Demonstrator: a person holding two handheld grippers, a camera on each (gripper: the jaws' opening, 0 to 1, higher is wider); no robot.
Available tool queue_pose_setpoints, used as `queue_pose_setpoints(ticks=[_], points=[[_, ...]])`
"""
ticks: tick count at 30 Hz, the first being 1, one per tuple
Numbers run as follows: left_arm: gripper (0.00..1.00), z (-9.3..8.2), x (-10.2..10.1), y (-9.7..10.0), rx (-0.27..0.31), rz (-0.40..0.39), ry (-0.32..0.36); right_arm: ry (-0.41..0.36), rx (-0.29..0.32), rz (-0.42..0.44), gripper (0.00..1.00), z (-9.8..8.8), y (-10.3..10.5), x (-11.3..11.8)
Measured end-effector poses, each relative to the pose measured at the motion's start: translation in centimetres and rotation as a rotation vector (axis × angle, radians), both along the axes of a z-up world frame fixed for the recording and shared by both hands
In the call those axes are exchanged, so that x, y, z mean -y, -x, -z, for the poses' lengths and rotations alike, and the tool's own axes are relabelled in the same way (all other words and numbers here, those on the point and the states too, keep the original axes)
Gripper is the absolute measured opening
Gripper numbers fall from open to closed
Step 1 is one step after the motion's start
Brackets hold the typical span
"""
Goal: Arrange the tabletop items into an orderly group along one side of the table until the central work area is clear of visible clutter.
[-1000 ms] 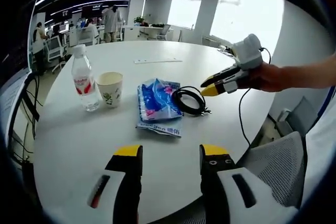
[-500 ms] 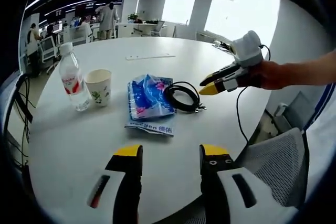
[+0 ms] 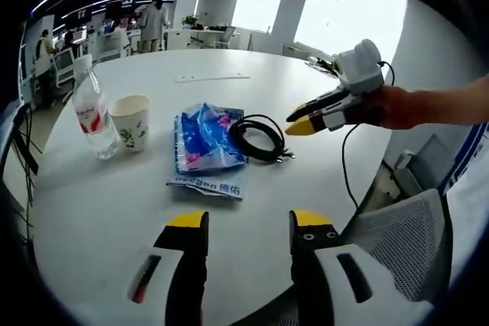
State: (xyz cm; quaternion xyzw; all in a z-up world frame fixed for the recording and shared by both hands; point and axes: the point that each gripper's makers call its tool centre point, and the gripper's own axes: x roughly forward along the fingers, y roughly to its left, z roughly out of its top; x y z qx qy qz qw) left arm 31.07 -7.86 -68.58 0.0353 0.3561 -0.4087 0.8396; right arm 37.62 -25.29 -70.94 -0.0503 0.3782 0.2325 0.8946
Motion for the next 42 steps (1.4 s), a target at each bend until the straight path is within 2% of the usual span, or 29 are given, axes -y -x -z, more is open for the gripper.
queue_pose_setpoints(ticks=[13, 17, 27, 33, 36, 42], points=[[0.39, 0.7, 1.9, -0.8, -0.04, -0.034, 0.049, -0.017, -0.038, -0.002, 0.25, 1.7, 0.3, -0.6], [0.38, 0.9, 2.8, -1.4, -0.058, -0.06, 0.079, -0.014, -0.033, 0.036, 0.25, 2.0, 0.1, 0.0], [0.35, 1.6, 4.8, -2.5, -0.081, -0.062, 0.096, -0.039, -0.054, 0.144, 0.23, 2.5, -0.3, 1.8], [0.32, 1.7, 6.8, -3.7, -0.093, -0.07, 0.108, -0.069, -0.073, 0.202, 0.23, 2.9, -0.9, 2.2], [0.32, 1.5, 8.6, -4.2, -0.097, -0.056, 0.129, -0.09, -0.086, 0.226, 0.22, 3.2, -1.0, 2.4], [0.31, 2.5, 9.9, -5.0, -0.126, -0.079, 0.143, -0.104, -0.094, 0.253, 0.22, 3.4, -1.2, 3.0]])
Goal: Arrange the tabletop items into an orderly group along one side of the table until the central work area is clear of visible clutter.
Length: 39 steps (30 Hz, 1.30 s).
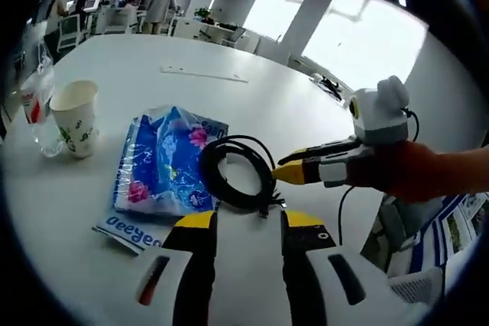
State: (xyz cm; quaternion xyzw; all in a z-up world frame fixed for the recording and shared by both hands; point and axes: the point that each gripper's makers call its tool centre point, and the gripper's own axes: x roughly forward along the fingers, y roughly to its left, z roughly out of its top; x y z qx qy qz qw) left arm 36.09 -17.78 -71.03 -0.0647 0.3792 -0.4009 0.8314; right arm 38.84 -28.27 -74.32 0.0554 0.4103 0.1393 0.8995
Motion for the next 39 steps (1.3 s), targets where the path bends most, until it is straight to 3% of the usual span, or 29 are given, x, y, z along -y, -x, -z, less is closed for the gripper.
queue_pose_setpoints(ticks=[20, 28, 31, 39], points=[[0.24, 2.8, 1.7, -2.8, -0.134, -0.178, 0.035, -0.065, -0.017, 0.038, 0.17, 0.7, -1.0, -0.1], [0.13, 3.6, 1.9, -3.0, -0.133, -0.189, -0.023, -0.066, -0.025, 0.027, 0.11, 0.9, -0.8, -0.3], [0.07, 4.0, 1.7, -3.3, -0.145, -0.208, -0.043, -0.084, -0.009, 0.034, 0.03, 0.6, -1.0, -0.4], [0.03, 4.1, 2.2, -3.0, -0.178, -0.228, -0.027, -0.144, 0.027, 0.052, 0.0, -0.6, -1.0, 0.2]])
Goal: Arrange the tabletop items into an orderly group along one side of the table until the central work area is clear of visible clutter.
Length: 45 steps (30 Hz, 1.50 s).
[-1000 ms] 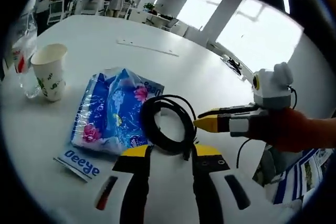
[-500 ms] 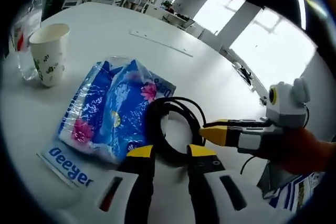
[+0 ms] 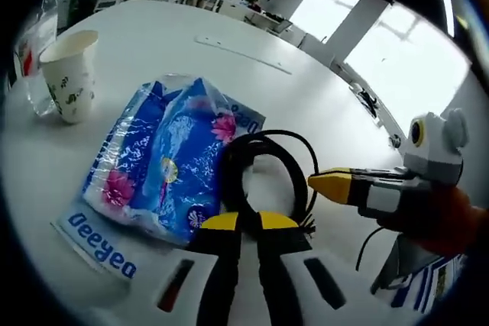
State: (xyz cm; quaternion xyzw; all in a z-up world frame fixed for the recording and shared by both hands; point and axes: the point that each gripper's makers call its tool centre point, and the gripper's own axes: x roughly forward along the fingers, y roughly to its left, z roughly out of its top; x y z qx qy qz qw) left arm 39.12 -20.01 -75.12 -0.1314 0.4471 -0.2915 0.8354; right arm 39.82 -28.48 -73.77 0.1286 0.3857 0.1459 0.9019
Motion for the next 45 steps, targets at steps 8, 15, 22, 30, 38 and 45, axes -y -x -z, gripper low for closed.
queue_pose_setpoints(ticks=[8, 15, 22, 30, 38, 45], points=[[0.03, 0.1, 2.0, 1.0, -0.005, 0.022, 0.024, -0.034, 0.007, 0.041, 0.0, -0.2, 1.2, 1.9], [0.03, 0.2, 4.2, 1.7, -0.013, 0.065, 0.032, -0.02, 0.011, 0.067, 0.0, -0.2, 1.9, 3.9], [0.04, 0.2, 6.2, 2.0, -0.016, 0.09, 0.035, -0.001, 0.005, 0.096, 0.0, -0.1, 1.9, 6.0], [0.04, 0.3, 7.5, 1.6, -0.015, 0.113, 0.032, 0.003, -0.007, 0.121, 0.0, 0.3, 1.8, 7.3], [0.04, 0.4, 7.8, 0.7, -0.021, 0.125, 0.038, -0.026, -0.021, 0.143, 0.0, 0.7, 1.6, 7.8], [0.04, 0.1, 7.6, 0.3, 0.004, 0.133, 0.012, -0.007, -0.033, 0.121, 0.01, 0.9, 1.4, 7.8]])
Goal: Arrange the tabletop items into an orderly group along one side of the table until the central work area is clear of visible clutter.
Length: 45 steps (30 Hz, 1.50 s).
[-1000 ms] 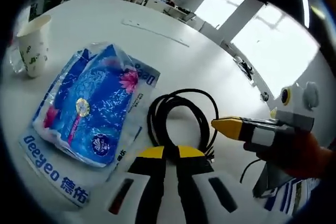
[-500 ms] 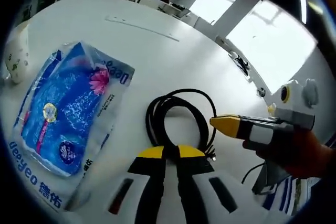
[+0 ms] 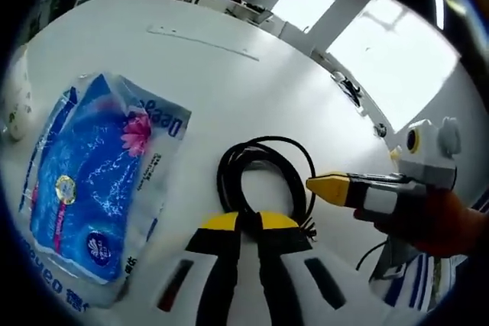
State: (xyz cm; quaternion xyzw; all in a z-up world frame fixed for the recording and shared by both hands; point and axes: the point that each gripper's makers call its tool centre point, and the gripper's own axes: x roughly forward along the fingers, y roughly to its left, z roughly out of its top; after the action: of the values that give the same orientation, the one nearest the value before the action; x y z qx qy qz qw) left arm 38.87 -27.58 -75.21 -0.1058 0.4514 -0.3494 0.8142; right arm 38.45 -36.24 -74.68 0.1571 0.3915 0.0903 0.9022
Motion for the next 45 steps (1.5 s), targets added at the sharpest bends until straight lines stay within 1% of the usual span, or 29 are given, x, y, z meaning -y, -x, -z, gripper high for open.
queue_pose_setpoints(ticks=[6, 10, 15, 19, 21, 22, 23, 27, 31, 38, 45], points=[[0.07, -0.6, -0.7, -0.5, 0.016, -0.002, -0.006, 0.012, 0.003, 0.003, 0.03, 0.0, -0.2, 0.3], [0.08, -1.0, -1.1, -0.3, 0.034, 0.005, -0.015, 0.019, 0.0, 0.006, 0.07, 0.0, -0.2, 0.4], [0.08, -1.2, -1.8, -0.2, 0.048, 0.007, -0.022, 0.024, 0.005, 0.017, 0.08, -0.1, 0.0, 0.6], [0.08, -1.4, -2.5, 0.0, 0.051, -0.007, -0.024, 0.025, 0.009, 0.019, 0.09, -0.2, 0.2, 0.6], [0.08, -1.8, -2.9, 0.1, 0.05, -0.034, -0.01, 0.028, 0.011, 0.021, 0.09, -0.3, 0.5, 0.6], [0.09, -2.1, -3.1, 0.2, 0.042, -0.065, 0.011, 0.028, 0.012, 0.025, 0.09, -0.4, 0.6, 0.6], [0.09, -2.3, -3.2, 0.4, 0.044, -0.064, 0.016, 0.028, 0.014, 0.029, 0.09, -0.4, 0.7, 0.6], [0.09, -2.4, -3.6, 0.8, 0.056, -0.049, 0.002, 0.023, 0.018, 0.042, 0.09, -0.4, 1.0, 0.6], [0.09, -2.6, -4.7, 0.8, 0.057, -0.076, 0.003, 0.025, 0.02, 0.043, 0.1, -0.5, 1.4, 0.4], [0.09, -2.8, -6.2, 1.3, 0.07, -0.083, -0.012, 0.033, 0.026, 0.037, 0.1, -0.7, 1.6, 0.2], [0.08, -3.1, -7.8, 1.7, 0.072, -0.109, -0.017, 0.056, 0.047, 0.037, 0.1, -1.5, 1.7, -0.4]])
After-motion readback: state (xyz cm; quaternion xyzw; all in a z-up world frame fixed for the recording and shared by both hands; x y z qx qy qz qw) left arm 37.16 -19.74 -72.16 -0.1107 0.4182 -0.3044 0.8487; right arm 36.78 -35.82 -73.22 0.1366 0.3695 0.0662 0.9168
